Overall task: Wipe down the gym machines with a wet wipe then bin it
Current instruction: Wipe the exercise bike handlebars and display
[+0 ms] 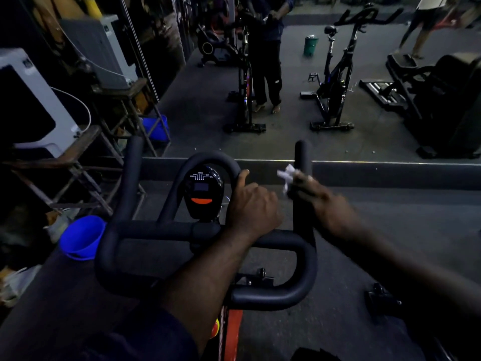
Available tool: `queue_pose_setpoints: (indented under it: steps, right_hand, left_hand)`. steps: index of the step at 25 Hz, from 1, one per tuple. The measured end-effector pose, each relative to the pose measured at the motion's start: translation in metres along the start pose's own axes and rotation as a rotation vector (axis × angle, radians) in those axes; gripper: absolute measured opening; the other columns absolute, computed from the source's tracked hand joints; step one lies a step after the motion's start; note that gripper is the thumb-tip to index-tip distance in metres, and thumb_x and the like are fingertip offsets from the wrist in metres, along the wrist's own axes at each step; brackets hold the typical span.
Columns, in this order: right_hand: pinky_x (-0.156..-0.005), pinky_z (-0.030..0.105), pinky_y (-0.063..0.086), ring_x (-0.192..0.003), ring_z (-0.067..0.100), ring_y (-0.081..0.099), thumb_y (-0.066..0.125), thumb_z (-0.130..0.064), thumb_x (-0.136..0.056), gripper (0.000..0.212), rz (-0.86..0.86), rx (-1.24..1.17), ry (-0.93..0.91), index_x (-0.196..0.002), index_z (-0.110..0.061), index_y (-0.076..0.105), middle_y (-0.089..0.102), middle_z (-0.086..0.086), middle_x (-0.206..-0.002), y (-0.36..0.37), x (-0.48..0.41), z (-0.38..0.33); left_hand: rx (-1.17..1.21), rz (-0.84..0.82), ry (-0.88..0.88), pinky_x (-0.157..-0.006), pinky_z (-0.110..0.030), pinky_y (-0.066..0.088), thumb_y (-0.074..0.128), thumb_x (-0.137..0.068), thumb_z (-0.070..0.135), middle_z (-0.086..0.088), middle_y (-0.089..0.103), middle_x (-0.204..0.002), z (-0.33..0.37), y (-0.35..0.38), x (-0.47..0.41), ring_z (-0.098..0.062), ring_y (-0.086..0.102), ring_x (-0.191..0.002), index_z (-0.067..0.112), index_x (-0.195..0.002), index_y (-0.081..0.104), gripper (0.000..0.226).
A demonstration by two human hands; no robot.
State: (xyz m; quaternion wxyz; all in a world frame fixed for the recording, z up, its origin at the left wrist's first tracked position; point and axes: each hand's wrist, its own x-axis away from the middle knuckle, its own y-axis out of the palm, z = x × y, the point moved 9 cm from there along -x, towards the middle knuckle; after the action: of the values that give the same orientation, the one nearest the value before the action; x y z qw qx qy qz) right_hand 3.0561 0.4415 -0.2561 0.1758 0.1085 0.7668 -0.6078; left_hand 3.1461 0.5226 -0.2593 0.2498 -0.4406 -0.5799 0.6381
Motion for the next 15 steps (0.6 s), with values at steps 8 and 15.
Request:
queue_pose_setpoints:
  steps: [8, 15]
  right_hand:
    - [-0.109, 0.015, 0.042, -0.126, 0.010, 0.061, 0.063, 0.013, -0.079, 0.060, 0.407, -0.185, 0.350, -0.132, -0.013, 0.072, 0.067, 0.004, -0.137, -0.048, -0.064, 0.085]
    - [-0.072, 0.029, 0.052, -0.084, 0.009, 0.062, 0.071, -0.011, -0.094, 0.017, 0.423, -1.110, 0.826, -0.108, -0.014, 0.081, 0.076, -0.002, -0.094, 0.044, 0.013, 0.086]
  left_hand:
    - [-0.055, -0.010, -0.009, -0.124, -0.049, 0.021, 0.047, -0.078, 0.032, -0.002, 0.072, -0.071, -0.004, 0.012, -0.001, -0.023, 0.069, -0.082, 0.015, -0.075, 0.077, 0.034]
    - [-0.021, 0.067, -0.026, -0.120, -0.051, 0.029, 0.049, -0.068, 0.026, -0.003, 0.069, -0.061, -0.003, 0.010, -0.005, -0.025, 0.066, -0.069, 0.013, -0.062, 0.074, 0.029]
